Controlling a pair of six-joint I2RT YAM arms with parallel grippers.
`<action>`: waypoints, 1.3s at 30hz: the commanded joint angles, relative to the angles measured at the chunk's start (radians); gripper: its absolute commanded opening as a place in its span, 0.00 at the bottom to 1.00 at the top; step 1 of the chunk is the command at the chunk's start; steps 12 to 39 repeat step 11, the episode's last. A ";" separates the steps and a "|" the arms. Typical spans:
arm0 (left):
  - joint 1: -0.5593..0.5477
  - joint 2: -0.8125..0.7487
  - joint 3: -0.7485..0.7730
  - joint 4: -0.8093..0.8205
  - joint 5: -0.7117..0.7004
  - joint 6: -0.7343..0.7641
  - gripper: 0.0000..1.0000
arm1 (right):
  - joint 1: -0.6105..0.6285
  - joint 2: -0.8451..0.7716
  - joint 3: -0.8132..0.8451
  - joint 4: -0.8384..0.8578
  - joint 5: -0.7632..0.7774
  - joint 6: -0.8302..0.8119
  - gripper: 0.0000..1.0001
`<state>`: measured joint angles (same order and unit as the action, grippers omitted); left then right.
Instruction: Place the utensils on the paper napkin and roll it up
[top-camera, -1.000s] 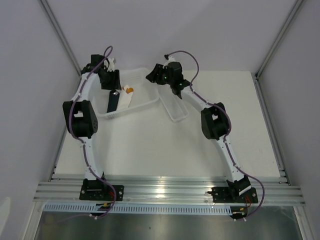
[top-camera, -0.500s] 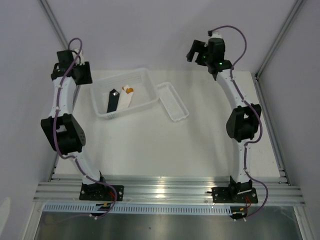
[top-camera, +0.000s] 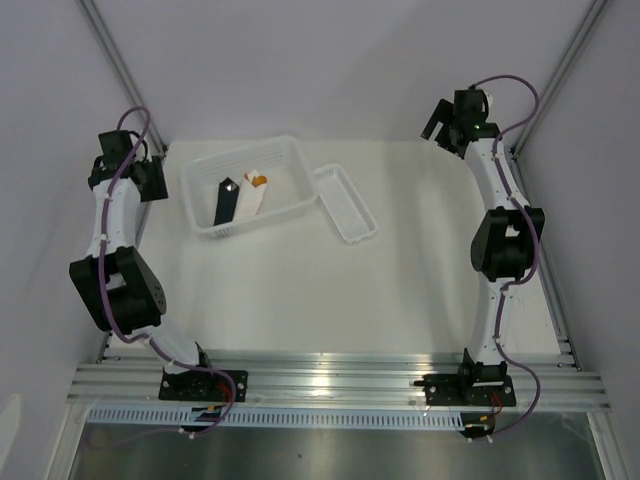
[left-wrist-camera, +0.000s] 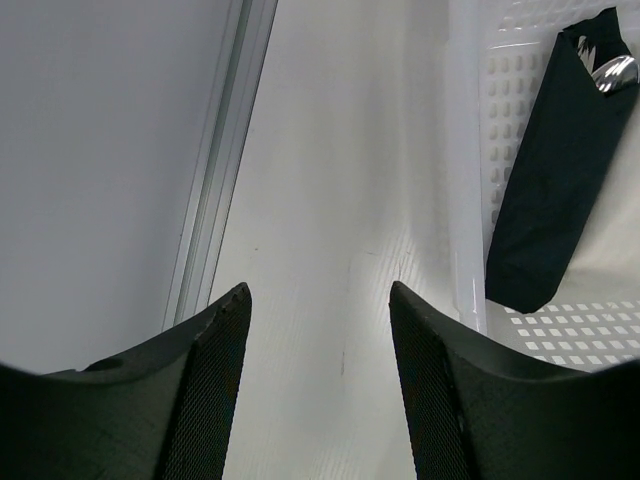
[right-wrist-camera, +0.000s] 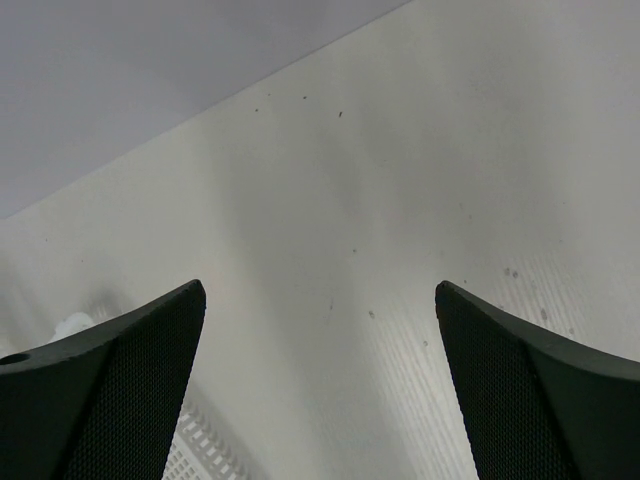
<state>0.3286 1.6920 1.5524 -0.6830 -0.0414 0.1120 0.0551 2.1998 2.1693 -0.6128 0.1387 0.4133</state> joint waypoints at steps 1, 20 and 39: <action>0.010 -0.061 -0.003 0.013 -0.009 0.020 0.61 | 0.011 -0.029 -0.017 0.041 0.007 0.055 0.99; 0.010 -0.089 -0.032 0.011 0.029 0.021 0.61 | 0.011 -0.115 -0.184 0.169 -0.027 0.032 1.00; 0.010 -0.089 -0.032 0.011 0.029 0.021 0.61 | 0.011 -0.115 -0.184 0.169 -0.027 0.032 1.00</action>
